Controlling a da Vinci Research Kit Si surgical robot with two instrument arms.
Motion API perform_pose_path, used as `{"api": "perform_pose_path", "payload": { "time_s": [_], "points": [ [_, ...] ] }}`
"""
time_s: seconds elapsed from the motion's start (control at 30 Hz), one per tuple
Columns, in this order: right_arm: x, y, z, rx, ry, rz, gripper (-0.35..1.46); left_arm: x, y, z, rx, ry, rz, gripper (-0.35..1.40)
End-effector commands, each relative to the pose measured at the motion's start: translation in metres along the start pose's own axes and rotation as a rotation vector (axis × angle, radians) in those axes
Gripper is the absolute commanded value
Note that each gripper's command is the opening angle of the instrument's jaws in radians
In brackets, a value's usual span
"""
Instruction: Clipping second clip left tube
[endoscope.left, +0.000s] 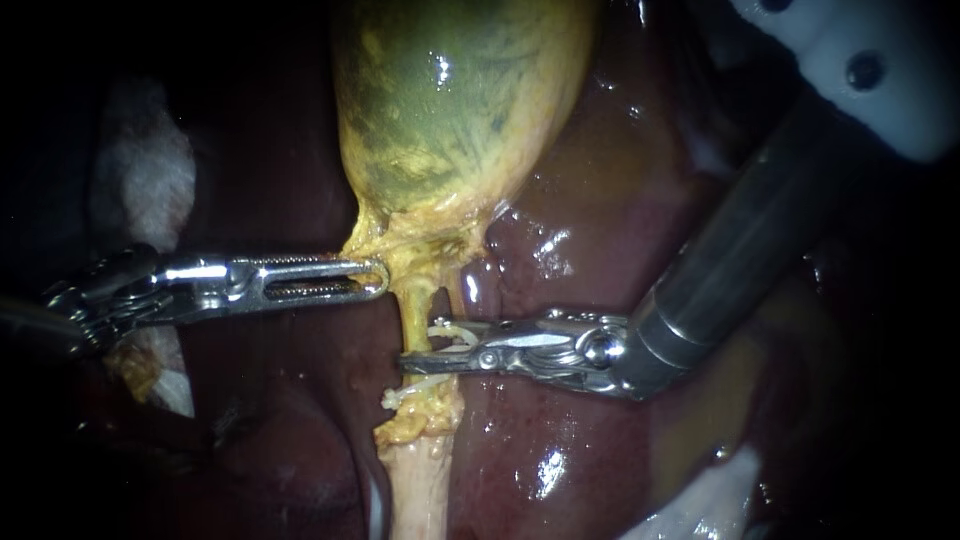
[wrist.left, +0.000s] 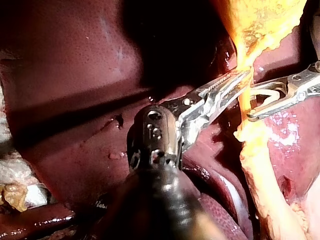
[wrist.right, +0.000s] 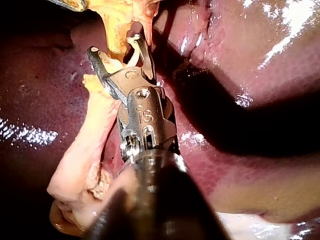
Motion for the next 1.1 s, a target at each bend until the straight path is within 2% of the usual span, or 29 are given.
{"api": "perform_pose_path", "payload": {
  "time_s": [0.03, 0.23, 0.63, 1.1],
  "points": [
    [0.0, -0.0001, 0.0002, -0.001, -0.003, 0.0, 0.6, 0.0, 0.0, 0.0, 0.0, 0.0, 0.0, -0.05],
    [-0.0007, -0.0002, 0.0011, -0.017, -0.038, -0.007, 0.6, 0.0, 0.0, 0.0, 0.0, 0.0, 0.0, -0.05],
    [-0.0004, -0.0005, 0.002, -0.011, -0.043, -0.004, 0.6, 0.0, 0.0001, 0.0002, 0.001, 0.0, 0.0, -0.05],
    [-0.001, -0.0004, 0.0029, -0.006, -0.046, -0.009, 0.58, 0.0, 0.0002, 0.0002, 0.001, 0.0, 0.0, -0.06]
  ]
}}
